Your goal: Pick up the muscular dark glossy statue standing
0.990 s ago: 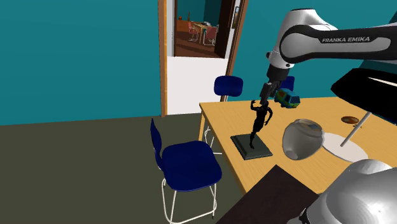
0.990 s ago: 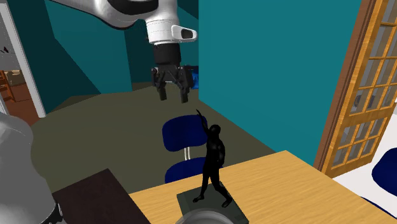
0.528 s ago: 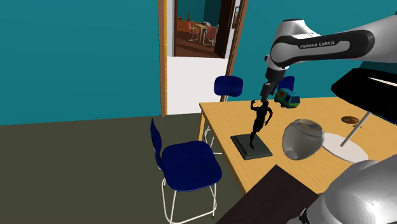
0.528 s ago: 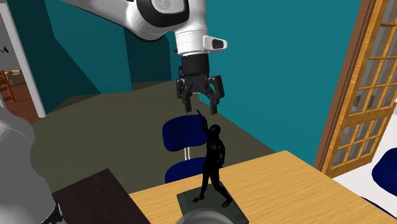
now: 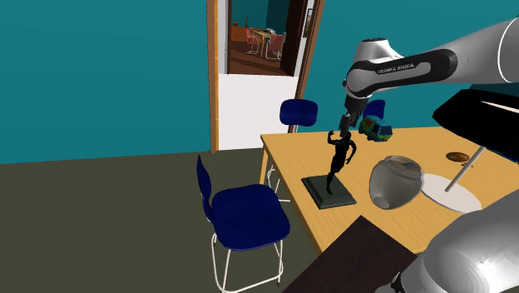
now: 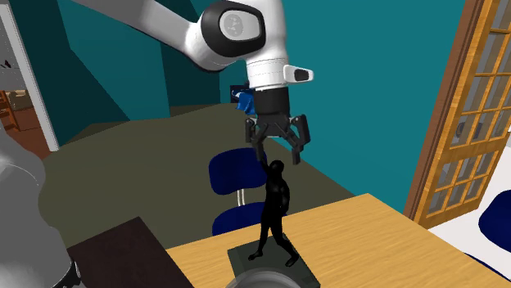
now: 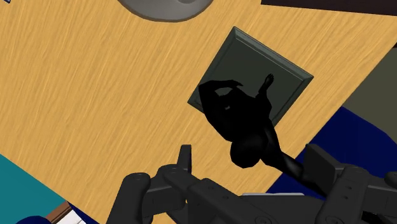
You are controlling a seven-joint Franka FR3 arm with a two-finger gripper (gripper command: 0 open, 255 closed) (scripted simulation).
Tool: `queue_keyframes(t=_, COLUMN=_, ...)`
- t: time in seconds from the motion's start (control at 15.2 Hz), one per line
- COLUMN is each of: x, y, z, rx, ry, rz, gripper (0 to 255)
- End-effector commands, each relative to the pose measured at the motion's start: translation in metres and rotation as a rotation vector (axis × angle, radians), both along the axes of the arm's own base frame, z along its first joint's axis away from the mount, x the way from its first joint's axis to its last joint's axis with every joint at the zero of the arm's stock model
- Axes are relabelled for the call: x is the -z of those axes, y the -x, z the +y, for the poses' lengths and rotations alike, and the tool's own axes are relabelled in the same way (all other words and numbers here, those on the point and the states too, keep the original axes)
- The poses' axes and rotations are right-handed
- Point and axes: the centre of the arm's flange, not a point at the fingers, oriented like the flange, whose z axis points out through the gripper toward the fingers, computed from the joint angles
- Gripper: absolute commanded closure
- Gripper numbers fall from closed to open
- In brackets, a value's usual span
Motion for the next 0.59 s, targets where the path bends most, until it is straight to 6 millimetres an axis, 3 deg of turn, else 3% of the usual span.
queue_keyframes(t=0.0, x=0.0101, y=0.0008, z=0.0004, rx=0.000, ry=0.000, rz=0.000, gripper=0)
queue_keyframes(t=0.2, x=0.0184, y=0.0009, z=0.0004, rx=0.000, ry=0.000, rz=0.000, gripper=0)
queue_keyframes(t=0.26, x=0.0185, y=0.0001, z=-0.0001, rx=0.000, ry=0.000, rz=0.000, gripper=255)
queue_keyframes(t=0.53, x=0.0185, y=-0.0002, z=0.0001, rx=0.000, ry=0.000, rz=0.000, gripper=255)
